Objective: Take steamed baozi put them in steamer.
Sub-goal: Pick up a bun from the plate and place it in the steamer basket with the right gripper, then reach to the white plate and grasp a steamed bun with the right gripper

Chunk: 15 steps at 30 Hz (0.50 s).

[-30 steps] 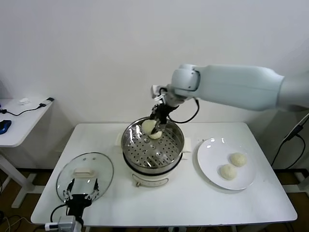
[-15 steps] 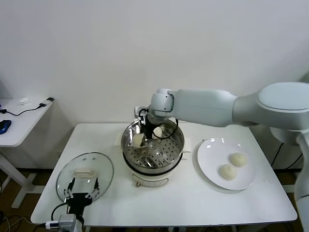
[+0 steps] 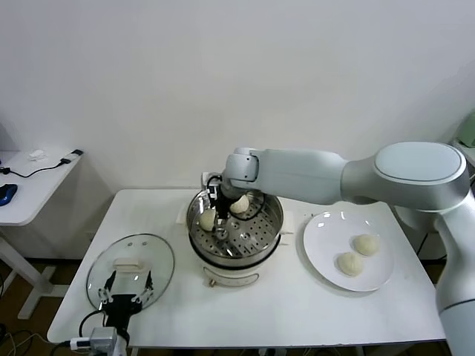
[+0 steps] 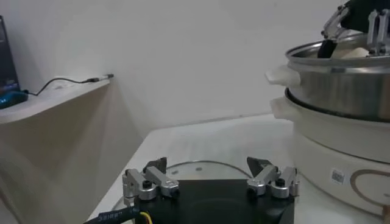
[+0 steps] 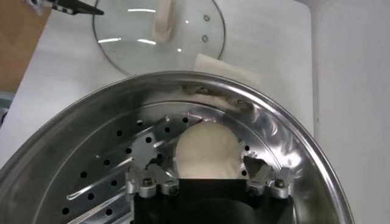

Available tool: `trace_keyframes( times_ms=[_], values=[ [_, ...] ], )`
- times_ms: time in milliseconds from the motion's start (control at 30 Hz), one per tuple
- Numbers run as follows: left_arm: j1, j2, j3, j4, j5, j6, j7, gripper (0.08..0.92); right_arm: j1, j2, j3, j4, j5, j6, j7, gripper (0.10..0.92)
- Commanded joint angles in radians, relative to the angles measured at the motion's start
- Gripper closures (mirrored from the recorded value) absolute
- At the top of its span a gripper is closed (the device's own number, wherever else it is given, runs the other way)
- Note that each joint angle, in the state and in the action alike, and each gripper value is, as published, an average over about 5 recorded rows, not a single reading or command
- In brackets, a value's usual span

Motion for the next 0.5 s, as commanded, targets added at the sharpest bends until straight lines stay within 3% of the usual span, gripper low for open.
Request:
trace_keyframes(
  times_ms=[33, 233, 500],
  values=[
    [0.005, -0.001, -0.001, -0.002, 0.000, -0.002, 0.000, 0.177, 0.153, -0.142, 0.005, 0.067, -0.052, 0.120, -0.159, 0.203],
    [0.005, -0.002, -0.005, -0.007, 0.000, -0.002, 0.000, 0.177, 0.336, -0.380, -0.066, 0.133, -0.076, 0.228, -0.347, 0.203],
    [0.014, -0.001, 0.000, -0.010, 0.006, -0.009, -0.001, 0.177, 0.423, -0.711, -0.321, 0.273, -0.242, 0.304, -0.403, 0.203]
  ],
)
